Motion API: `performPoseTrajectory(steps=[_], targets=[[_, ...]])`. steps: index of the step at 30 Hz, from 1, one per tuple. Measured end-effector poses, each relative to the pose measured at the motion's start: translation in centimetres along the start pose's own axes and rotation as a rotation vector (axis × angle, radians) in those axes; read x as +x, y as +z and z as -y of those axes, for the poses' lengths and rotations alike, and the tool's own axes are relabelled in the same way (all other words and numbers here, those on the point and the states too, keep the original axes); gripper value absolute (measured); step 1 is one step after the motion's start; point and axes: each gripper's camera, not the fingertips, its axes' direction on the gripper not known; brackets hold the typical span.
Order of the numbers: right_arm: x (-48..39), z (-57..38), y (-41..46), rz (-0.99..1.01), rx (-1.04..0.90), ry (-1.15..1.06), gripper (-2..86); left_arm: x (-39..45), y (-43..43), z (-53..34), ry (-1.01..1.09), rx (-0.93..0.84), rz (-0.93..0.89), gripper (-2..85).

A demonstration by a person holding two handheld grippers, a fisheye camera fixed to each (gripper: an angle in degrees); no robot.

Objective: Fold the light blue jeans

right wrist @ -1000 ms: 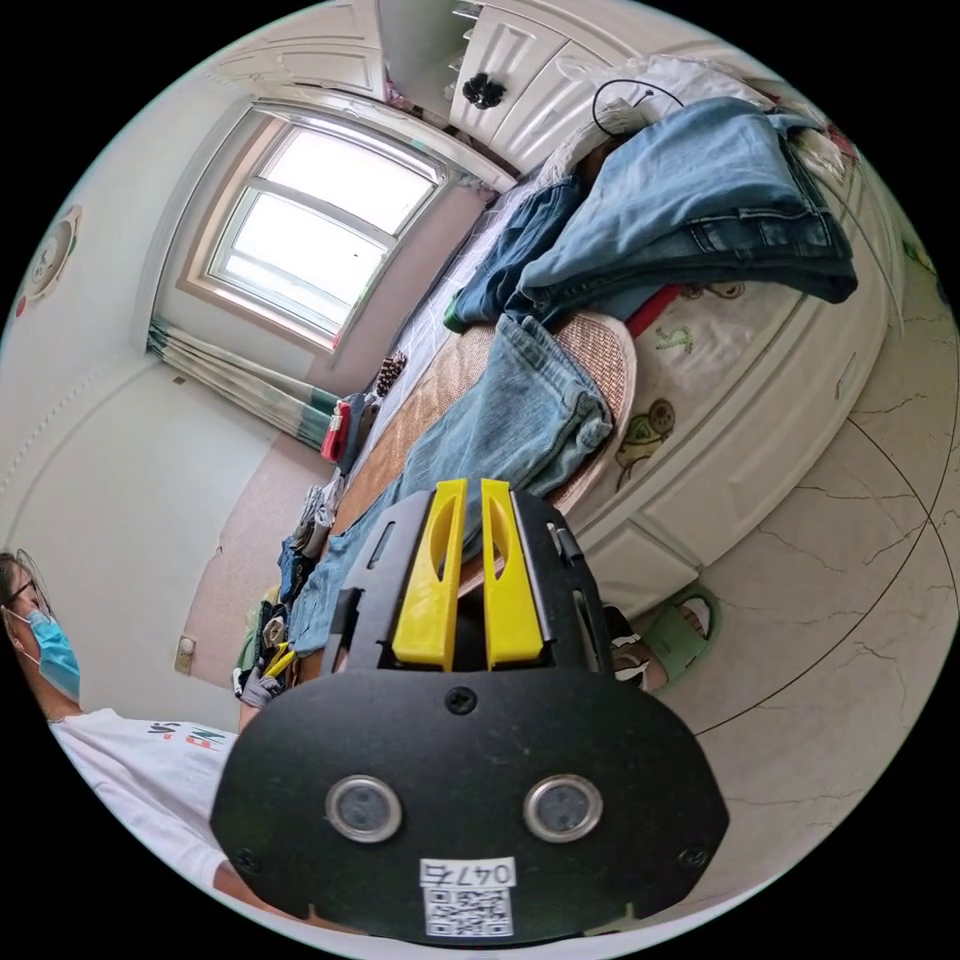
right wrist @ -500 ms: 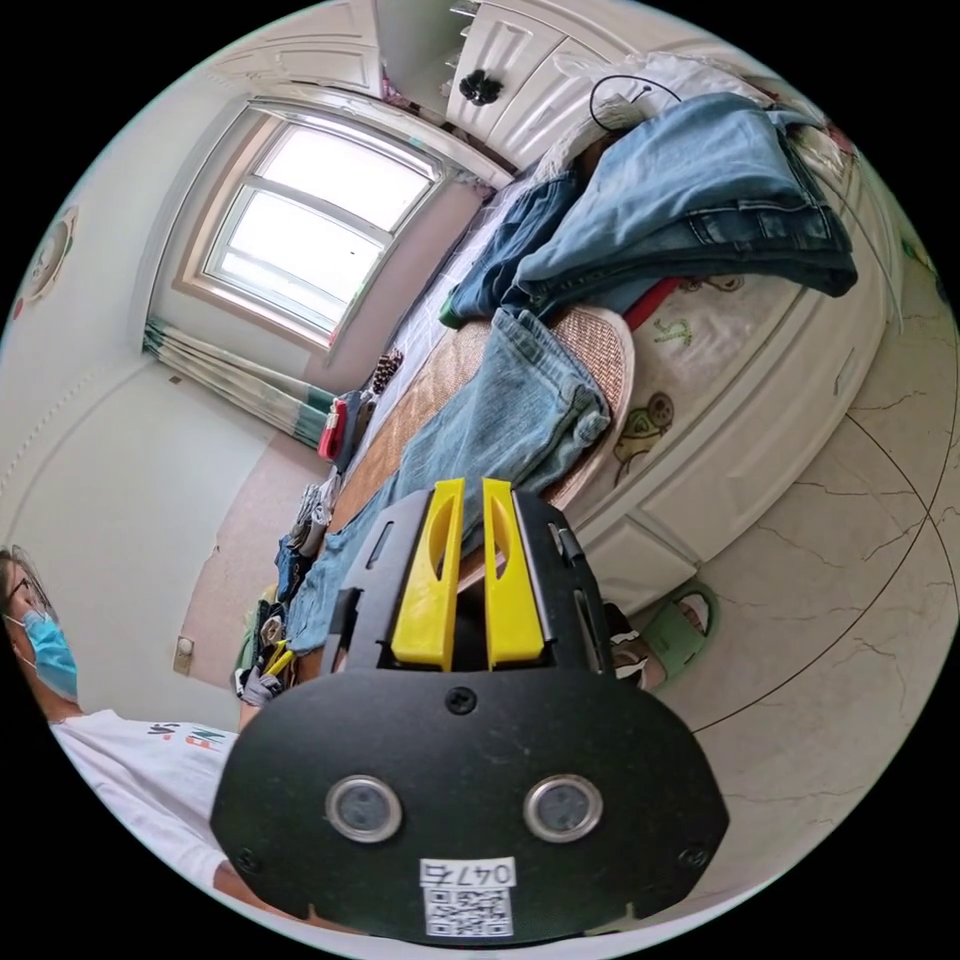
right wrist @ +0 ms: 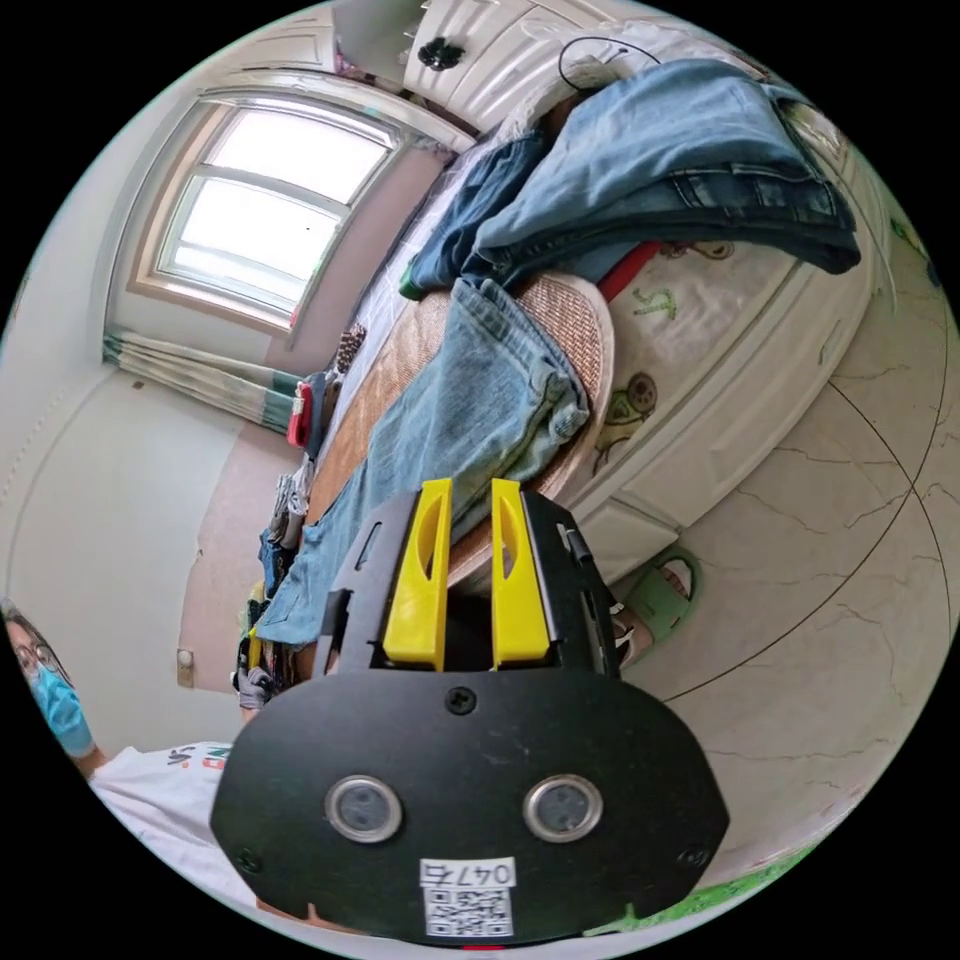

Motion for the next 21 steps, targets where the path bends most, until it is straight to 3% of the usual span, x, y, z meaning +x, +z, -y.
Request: performPoseTrajectory(steps=[5,12,21], targets=[[1.5,-1.8,0.7,0.036,0.026,0.078,3.5,2.3,1.0,0.8,0.046,0.028,-0.072,-0.7],[4.1,-4.4,1.3,0.385,0.097,0.086,0.2,3.4,1.9,2.3,0.052,0.051,-0.111,-0.8],[6.6,-8.2,1.1,0.345,0.121,0.054,-0.8,2.4,1.8,2.5,0.041,0.070,-0.124,-0.8]])
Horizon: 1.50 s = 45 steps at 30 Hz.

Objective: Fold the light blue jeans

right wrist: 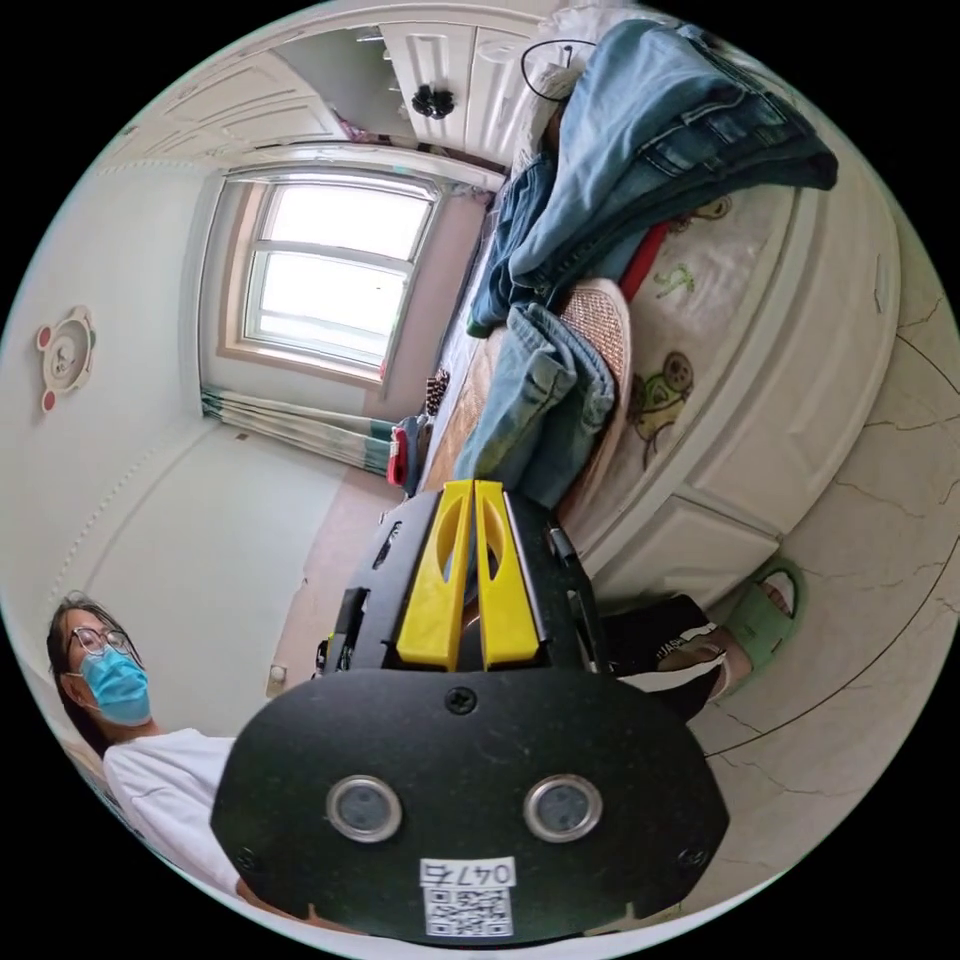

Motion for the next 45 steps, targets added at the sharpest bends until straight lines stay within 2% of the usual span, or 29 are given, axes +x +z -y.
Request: performPoseTrajectory(steps=[6,21,27,36,41,45], targets=[[2.4,-0.7,0.9,-0.065,-0.089,0.040,5.3,-1.7,-0.4,-0.2,-0.009,0.003,-0.008,-0.8],[9.3,-1.5,-0.8,-0.011,-0.018,0.120,3.7,-7.4,-1.6,-1.4,-0.069,0.002,-0.026,-0.8],[10.8,0.7,-3.9,-0.112,0.070,0.115,4.3,-8.9,-2.1,-1.8,-0.072,-0.003,-0.017,-0.8],[12.8,4.3,-6.0,-0.163,0.119,0.091,4.6,-11.4,-2.7,-2.3,-0.082,0.001,-0.023,-0.8],[15.4,6.2,-5.2,-0.116,0.084,0.115,5.2,-12.8,-3.0,-2.3,-0.082,-0.005,-0.024,-0.8],[16.4,7.5,-2.3,-0.062,-0.025,0.111,5.9,-13.8,-2.9,-2.5,-0.088,0.003,-0.033,-0.8]])
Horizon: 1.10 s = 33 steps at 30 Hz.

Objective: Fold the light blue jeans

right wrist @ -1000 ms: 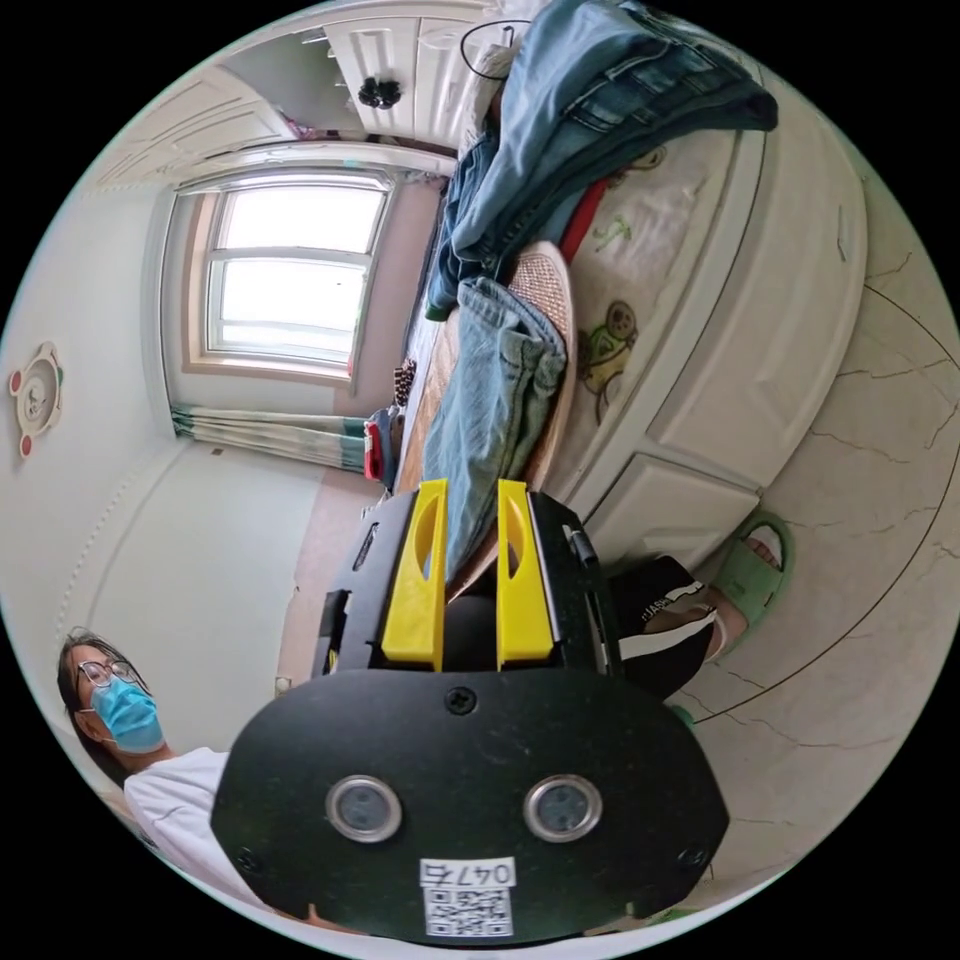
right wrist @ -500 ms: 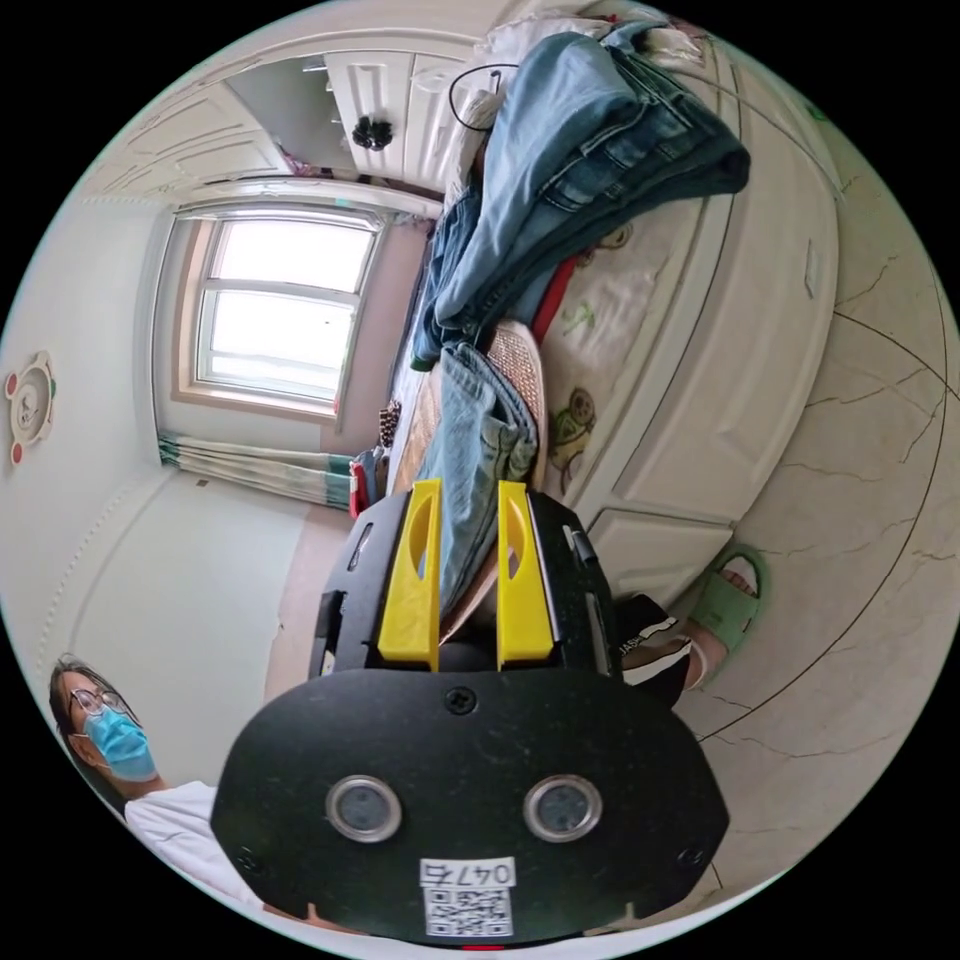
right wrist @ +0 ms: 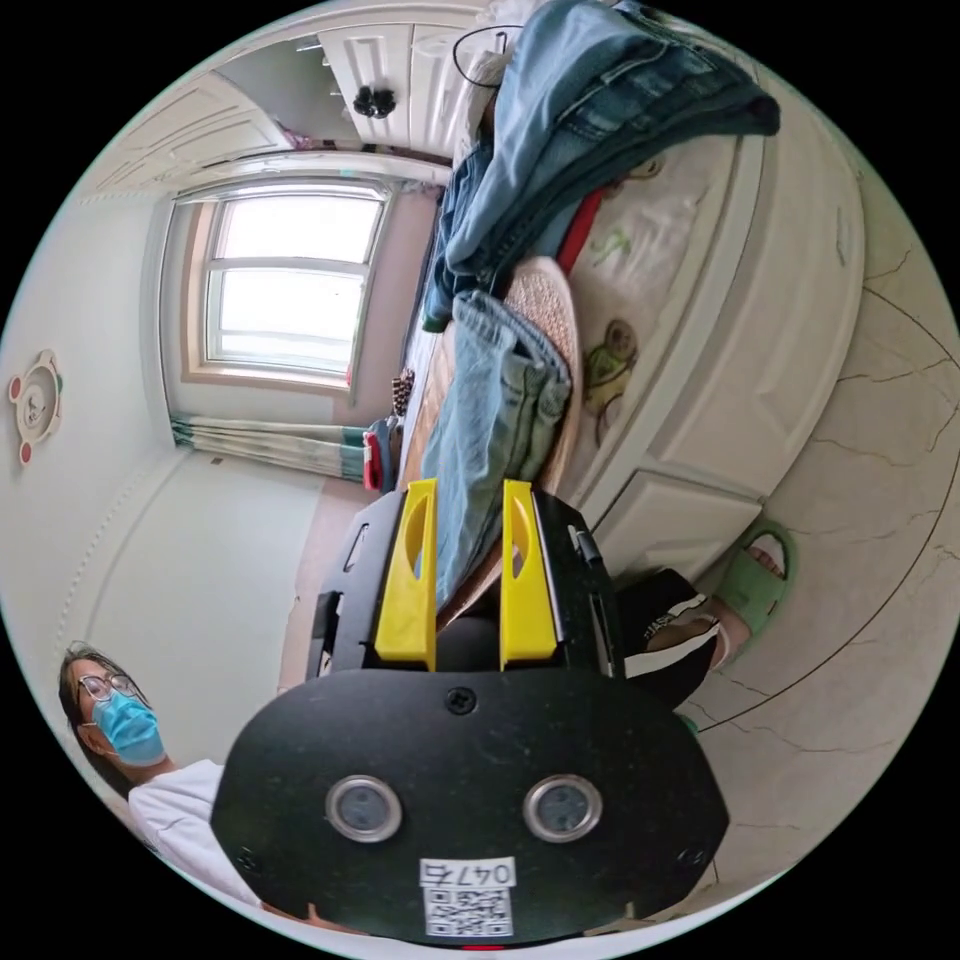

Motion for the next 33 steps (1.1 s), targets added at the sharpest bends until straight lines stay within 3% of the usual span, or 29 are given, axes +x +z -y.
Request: performPoseTrajectory(steps=[8,13,16,17,21,24,30,33], targets=[[-2.1,4.7,3.2,0.063,-0.120,-0.092,4.8,-1.8,0.3,-0.1,-0.008,-0.001,-0.008,-0.8],[-5.5,8.6,4.5,-0.264,-0.187,-0.203,0.2,-2.5,0.3,-0.2,0.000,0.007,-0.013,-0.8],[-8.7,10.9,4.4,-0.340,-0.202,-0.303,-0.7,-2.7,0.5,-0.3,0.005,0.016,-0.021,-0.8],[-9.4,11.4,4.0,-0.314,-0.197,-0.316,-0.7,-2.5,0.6,-0.3,0.012,0.020,-0.022,-0.8],[-12.4,17.3,0.1,0.112,-0.118,-0.324,-0.9,-0.6,1.2,0.3,0.061,0.020,-0.012,-0.8],[-16.6,22.8,-0.1,0.185,-0.078,-0.372,-0.9,1.4,2.2,1.6,0.081,0.047,-0.002,-0.8],[-28.0,39.4,9.1,0.079,-0.010,-0.438,-0.2,5.2,12.0,10.2,0.055,0.085,0.059,0.7],[-31.5,47.6,17.8,-0.074,0.041,-0.429,5.7,4.1,22.2,17.1,0.008,0.013,0.196,9.4]])
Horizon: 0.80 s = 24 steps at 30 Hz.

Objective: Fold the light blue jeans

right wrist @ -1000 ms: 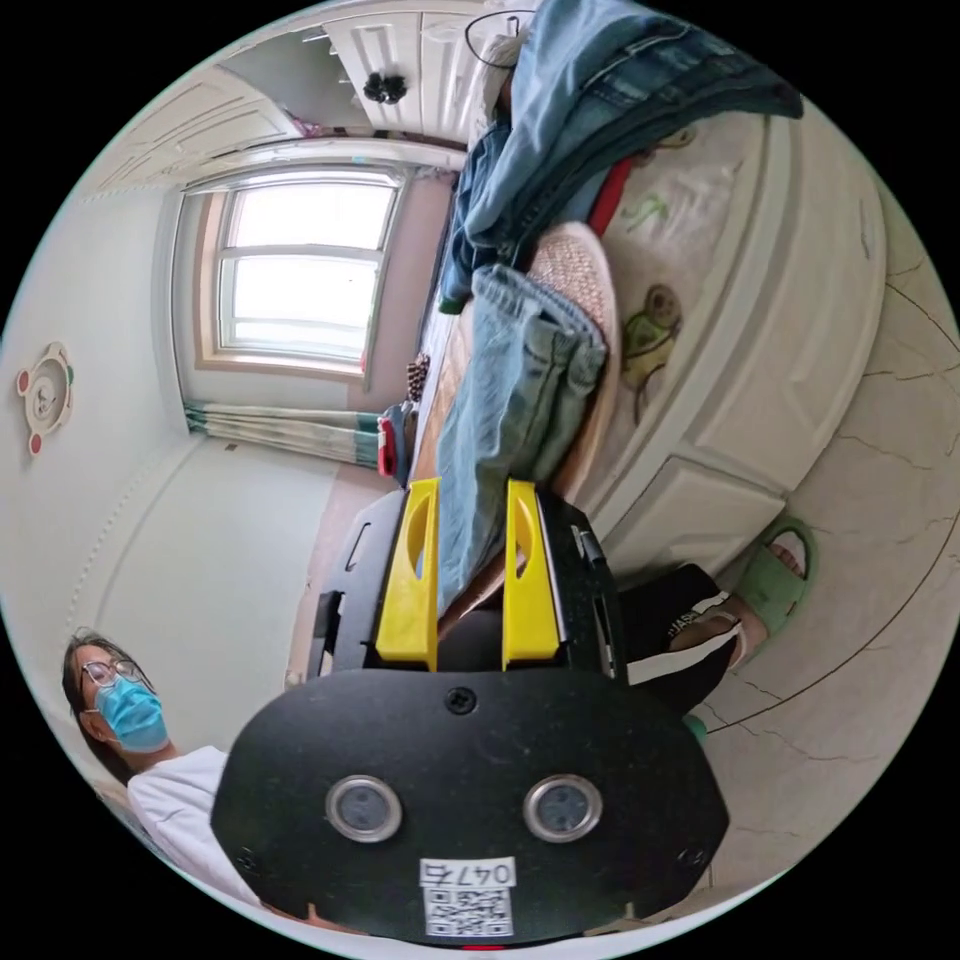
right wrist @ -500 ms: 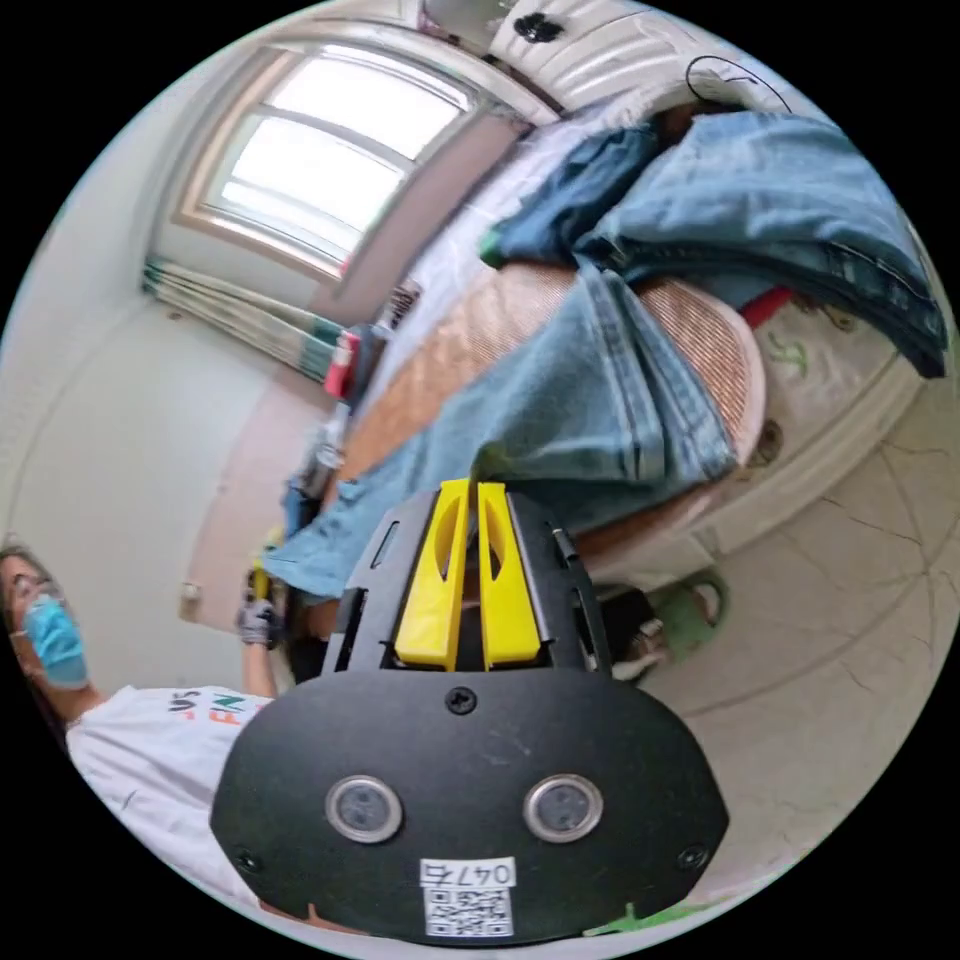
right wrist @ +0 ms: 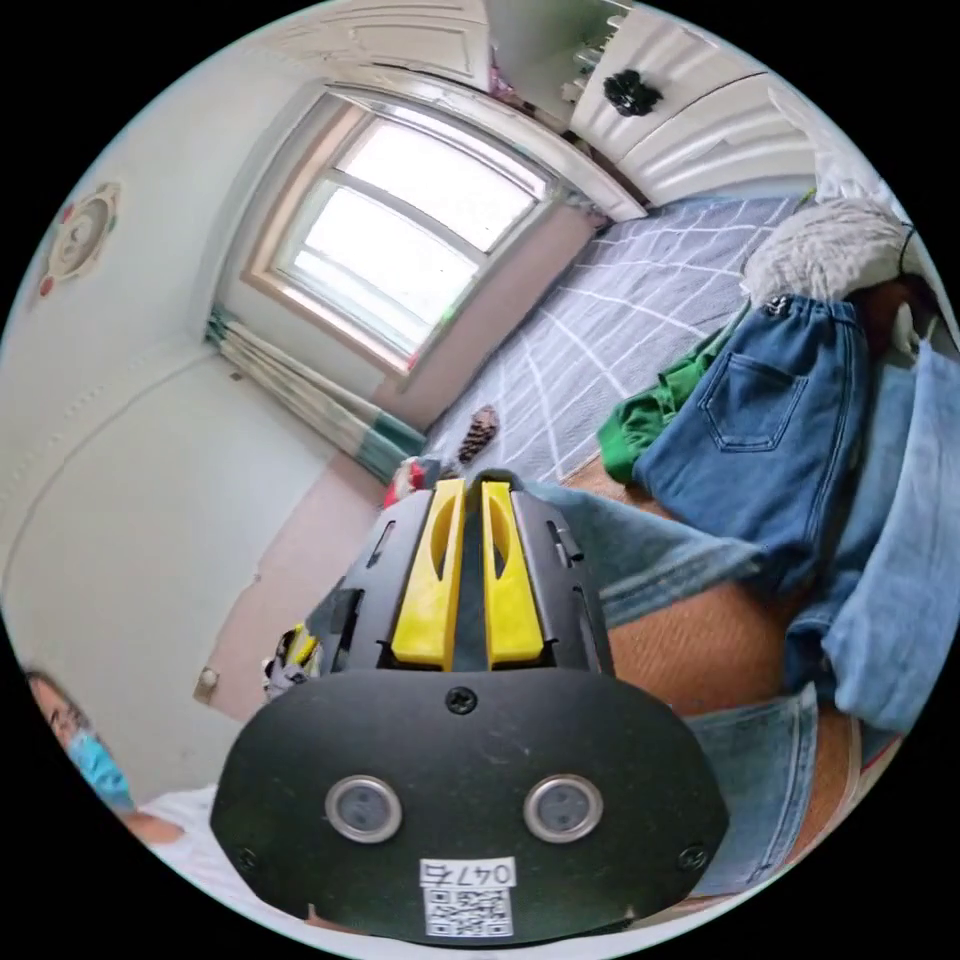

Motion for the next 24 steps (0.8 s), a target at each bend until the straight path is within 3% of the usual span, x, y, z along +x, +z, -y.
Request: performPoseTrajectory(steps=[1,2,6,11,14,20,24], targets=[[0.5,2.1,2.8,-0.052,-0.003,0.046,12.1,-0.7,4.3,2.2,-0.046,-0.102,0.055,15.7],[0.8,2.7,3.7,-0.068,0.001,0.073,12.4,-1.7,7.4,3.2,-0.118,-0.210,0.067,17.3],[-1.1,2.8,4.7,-0.091,0.062,0.001,11.0,0.9,7.1,2.2,-0.013,-0.195,-0.048,17.3],[-4.3,-1.3,1.6,-0.284,0.019,-0.233,5.4,6.9,2.2,-6.3,0.397,-0.402,0.103,10.8],[-6.4,-5.2,-1.1,-0.407,-0.012,-0.330,1.9,7.8,-2.1,-14.0,0.511,-0.415,0.204,6.3],[-8.6,-11.4,-3.6,-0.531,-0.160,-0.370,-1.0,6.3,-6.6,-22.4,0.513,-0.398,0.423,-0.4],[-13.8,-10.8,-1.8,-0.521,-0.213,-0.460,-1.2,6.3,-5.0,-23.5,0.498,-0.466,0.377,-0.9]])
